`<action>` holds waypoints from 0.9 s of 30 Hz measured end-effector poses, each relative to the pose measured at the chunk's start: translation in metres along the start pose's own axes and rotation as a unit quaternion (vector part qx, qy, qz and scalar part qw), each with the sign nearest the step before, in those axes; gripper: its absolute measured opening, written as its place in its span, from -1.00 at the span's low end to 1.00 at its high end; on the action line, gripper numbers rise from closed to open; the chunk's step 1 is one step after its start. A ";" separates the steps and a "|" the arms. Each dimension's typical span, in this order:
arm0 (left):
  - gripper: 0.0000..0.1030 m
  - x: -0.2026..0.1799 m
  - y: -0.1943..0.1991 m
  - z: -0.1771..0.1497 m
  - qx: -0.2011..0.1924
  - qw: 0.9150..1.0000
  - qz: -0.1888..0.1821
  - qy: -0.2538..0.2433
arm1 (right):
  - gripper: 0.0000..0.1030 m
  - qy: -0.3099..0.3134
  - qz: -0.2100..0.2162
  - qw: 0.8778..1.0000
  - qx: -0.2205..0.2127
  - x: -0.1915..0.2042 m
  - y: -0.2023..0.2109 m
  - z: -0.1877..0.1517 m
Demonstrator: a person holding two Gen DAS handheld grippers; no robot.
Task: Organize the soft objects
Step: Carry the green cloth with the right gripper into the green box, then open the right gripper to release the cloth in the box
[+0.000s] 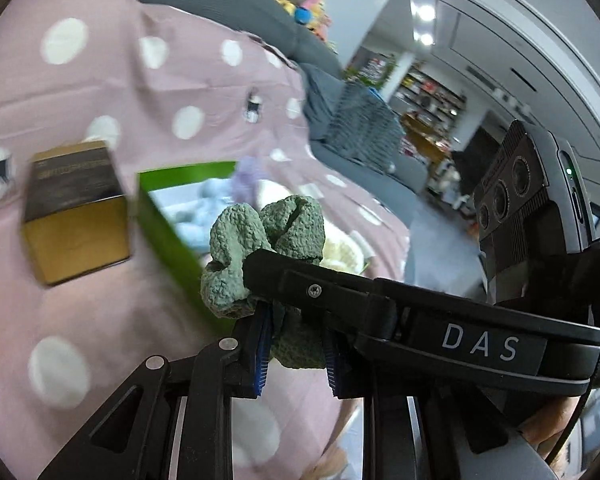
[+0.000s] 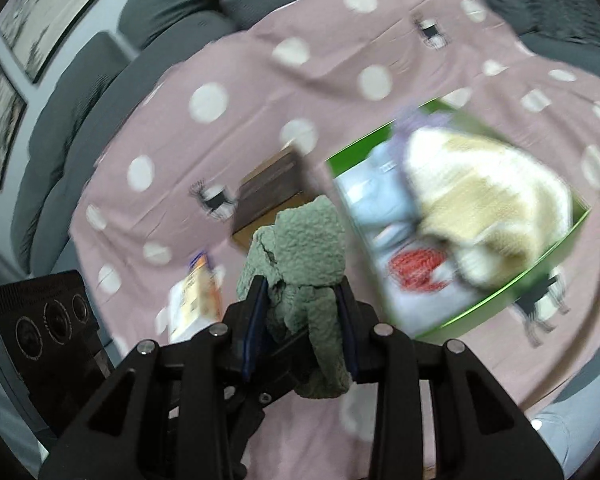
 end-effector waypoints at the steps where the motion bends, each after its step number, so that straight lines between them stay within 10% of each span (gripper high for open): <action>1: -0.56 -0.001 -0.012 0.003 0.009 1.000 -0.006 0.000 | -0.34 -0.005 -0.006 1.000 -0.001 -0.007 0.000 0.001; 19: -0.56 0.018 -0.081 -0.003 0.089 0.994 0.061 0.023 | -0.35 -0.051 -0.076 0.994 0.060 -0.078 -0.052 0.001; 23: -0.55 0.017 -0.070 -0.004 0.083 0.994 0.070 0.014 | -0.06 -0.051 -0.095 0.992 0.062 -0.078 -0.051 -0.002; 27: 0.29 0.015 -0.047 -0.001 0.061 0.995 0.077 0.007 | 0.31 -0.038 -0.118 0.991 0.044 -0.072 -0.036 0.002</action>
Point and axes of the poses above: each gripper's, at about its wrist camera, not at the fingertips, and y roughly against the way its jaws point, x to its left, z to its top, the point moved 5 cm from there along -y, roughly the way its jaws point, and after that the axes turned 11 degrees about y, right-handed, at the moved point
